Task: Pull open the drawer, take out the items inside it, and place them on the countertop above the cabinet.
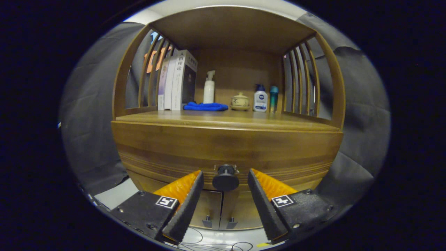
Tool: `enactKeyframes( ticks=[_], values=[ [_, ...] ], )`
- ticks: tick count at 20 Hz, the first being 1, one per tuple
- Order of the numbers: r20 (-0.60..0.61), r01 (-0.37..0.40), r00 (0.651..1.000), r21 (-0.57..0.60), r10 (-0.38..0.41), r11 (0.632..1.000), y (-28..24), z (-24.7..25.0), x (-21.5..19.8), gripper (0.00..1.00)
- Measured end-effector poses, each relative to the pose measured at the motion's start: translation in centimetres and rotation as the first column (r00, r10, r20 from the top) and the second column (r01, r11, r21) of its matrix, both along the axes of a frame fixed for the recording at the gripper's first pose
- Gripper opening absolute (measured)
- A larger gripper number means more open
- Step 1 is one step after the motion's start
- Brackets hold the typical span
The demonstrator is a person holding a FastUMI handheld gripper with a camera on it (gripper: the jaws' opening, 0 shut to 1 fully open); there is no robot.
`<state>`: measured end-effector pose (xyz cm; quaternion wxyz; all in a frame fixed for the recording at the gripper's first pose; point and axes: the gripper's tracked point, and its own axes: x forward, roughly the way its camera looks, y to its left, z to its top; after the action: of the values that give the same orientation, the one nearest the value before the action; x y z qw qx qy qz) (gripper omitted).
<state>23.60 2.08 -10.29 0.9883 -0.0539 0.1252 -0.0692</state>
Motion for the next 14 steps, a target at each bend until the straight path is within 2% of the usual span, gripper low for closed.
enactKeyframes(
  ticks=[1,4,6,8,14],
  values=[
    [-0.009,0.005,1.000,0.001,-0.005,1.000,-0.4,-0.4,0.3,0.76],
    [-0.013,0.006,1.000,0.021,-0.005,1.000,-0.2,-0.8,1.7,0.66],
    [-0.037,0.026,0.999,0.029,-0.025,0.999,-0.3,-1.4,1.6,0.55],
    [-0.038,0.054,0.998,0.035,-0.052,0.998,-0.5,-1.3,1.5,0.52],
    [-0.067,0.065,0.996,0.018,-0.063,0.998,-0.6,-1.3,1.1,0.40]
  ],
)
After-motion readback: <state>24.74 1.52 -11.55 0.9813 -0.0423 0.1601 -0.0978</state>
